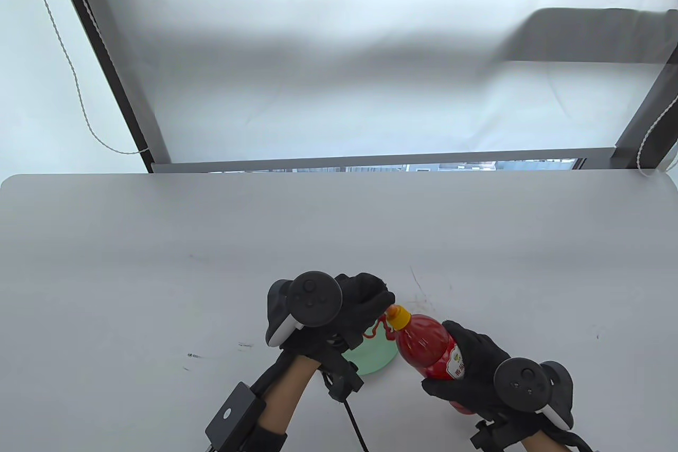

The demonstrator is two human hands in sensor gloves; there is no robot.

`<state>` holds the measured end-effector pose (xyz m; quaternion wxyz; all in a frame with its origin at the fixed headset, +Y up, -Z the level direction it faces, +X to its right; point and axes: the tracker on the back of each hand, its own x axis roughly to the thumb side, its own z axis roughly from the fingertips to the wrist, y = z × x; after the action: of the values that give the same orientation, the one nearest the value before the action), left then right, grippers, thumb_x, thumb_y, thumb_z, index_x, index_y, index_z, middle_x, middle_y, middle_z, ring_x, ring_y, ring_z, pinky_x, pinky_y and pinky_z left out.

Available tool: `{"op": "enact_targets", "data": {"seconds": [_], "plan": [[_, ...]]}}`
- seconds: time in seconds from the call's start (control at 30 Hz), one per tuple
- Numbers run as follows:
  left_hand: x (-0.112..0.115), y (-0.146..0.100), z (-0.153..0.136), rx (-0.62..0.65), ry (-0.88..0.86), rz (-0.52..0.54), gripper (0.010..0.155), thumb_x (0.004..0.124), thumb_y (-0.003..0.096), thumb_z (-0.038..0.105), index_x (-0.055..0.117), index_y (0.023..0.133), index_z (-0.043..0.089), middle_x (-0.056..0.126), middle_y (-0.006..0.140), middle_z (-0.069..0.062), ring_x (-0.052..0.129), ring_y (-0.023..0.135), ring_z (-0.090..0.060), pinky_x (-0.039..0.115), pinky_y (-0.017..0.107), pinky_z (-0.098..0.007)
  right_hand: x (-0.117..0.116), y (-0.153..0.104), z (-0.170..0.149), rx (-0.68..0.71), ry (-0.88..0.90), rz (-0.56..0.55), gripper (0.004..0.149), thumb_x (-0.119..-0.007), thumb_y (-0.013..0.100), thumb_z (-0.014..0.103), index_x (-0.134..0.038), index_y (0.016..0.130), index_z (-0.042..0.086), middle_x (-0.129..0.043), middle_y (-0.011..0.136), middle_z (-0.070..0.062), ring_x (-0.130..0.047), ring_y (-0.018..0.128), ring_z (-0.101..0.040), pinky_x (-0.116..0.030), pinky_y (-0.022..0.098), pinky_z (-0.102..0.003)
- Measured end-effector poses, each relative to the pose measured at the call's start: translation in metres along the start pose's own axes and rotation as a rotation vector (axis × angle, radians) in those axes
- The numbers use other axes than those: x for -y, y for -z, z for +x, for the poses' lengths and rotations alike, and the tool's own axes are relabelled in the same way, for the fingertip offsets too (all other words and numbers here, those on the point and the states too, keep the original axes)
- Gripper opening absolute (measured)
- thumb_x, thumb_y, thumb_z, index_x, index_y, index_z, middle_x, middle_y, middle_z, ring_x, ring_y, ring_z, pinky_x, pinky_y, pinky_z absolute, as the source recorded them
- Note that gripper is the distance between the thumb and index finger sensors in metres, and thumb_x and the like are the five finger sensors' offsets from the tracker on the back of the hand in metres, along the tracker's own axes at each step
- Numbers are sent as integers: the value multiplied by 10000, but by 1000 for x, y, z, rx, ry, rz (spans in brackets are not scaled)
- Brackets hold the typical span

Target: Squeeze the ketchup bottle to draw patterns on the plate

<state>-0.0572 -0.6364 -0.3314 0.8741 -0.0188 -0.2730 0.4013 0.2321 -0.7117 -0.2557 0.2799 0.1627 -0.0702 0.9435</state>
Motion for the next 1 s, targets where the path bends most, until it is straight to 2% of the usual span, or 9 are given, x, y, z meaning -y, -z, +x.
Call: {"op": "enact_targets", "data": {"seconds": [0.13,0.23,0.4,0.5,0.63,0.73,0.83,0.93,1.0], "plan": [[-2,1,-4,36,-74,-63,476,697,597,372,687,984,93,908,689,-60,821,757,-359,694,553,-591,0,0,-1,-5,0,-2,1002,-951,418,721,-587,1157,151,-817,1052,-183,-865,900,-357,-707,733,-624],[-5,0,-6,17,-95,-33,569,692,594,439,629,1036,87,886,733,-72,791,784,-377,673,568,-595,1,0,-1,-10,9,-4,1004,-951,418,720,-586,1158,149,-818,1050,-187,-864,900,-360,-707,733,-624],[-3,-1,-5,-35,-42,-13,590,712,574,509,677,994,96,901,699,-69,810,755,-379,684,546,-593,0,0,-1,-10,14,-3,1001,-951,420,720,-587,1157,150,-816,1051,-187,-864,901,-360,-707,734,-624],[0,0,-3,-33,-22,-7,487,731,578,460,744,924,117,927,621,-40,853,704,-351,712,518,-582,0,0,0,-4,5,-1,1004,-951,418,719,-584,1159,150,-817,1051,-188,-864,899,-360,-707,734,-623],[0,1,-3,13,-48,-43,468,730,586,390,728,945,89,924,629,-42,853,707,-346,716,520,-582,-1,0,0,-3,3,3,1002,-953,418,718,-588,1157,148,-816,1051,-187,-864,900,-361,-706,733,-625],[-2,1,-5,28,-80,-71,503,727,595,359,685,1006,70,914,676,-62,826,747,-368,693,547,-598,0,0,0,-5,1,1,1000,-952,419,718,-590,1156,149,-814,1053,-189,-862,902,-361,-706,734,-624],[-3,-1,-7,-8,-65,-34,616,737,582,451,627,1052,69,893,724,-77,795,776,-385,670,562,-603,0,1,-1,-8,6,-1,1000,-953,421,715,-586,1157,146,-813,1054,-190,-861,904,-363,-704,734,-627],[-1,-1,-6,-33,-31,-17,616,737,554,541,702,981,98,908,685,-71,814,750,-382,680,546,-601,-1,1,0,-6,2,0,1001,-956,420,710,-584,1159,147,-811,1057,-190,-858,906,-366,-704,734,-628],[1,-1,-5,-48,-2,-2,589,742,546,548,747,933,104,928,632,-58,842,715,-369,697,527,-597,-1,1,0,-3,0,2,1000,-960,414,708,-591,1154,146,-813,1056,-188,-860,907,-362,-712,728,-629]]}}
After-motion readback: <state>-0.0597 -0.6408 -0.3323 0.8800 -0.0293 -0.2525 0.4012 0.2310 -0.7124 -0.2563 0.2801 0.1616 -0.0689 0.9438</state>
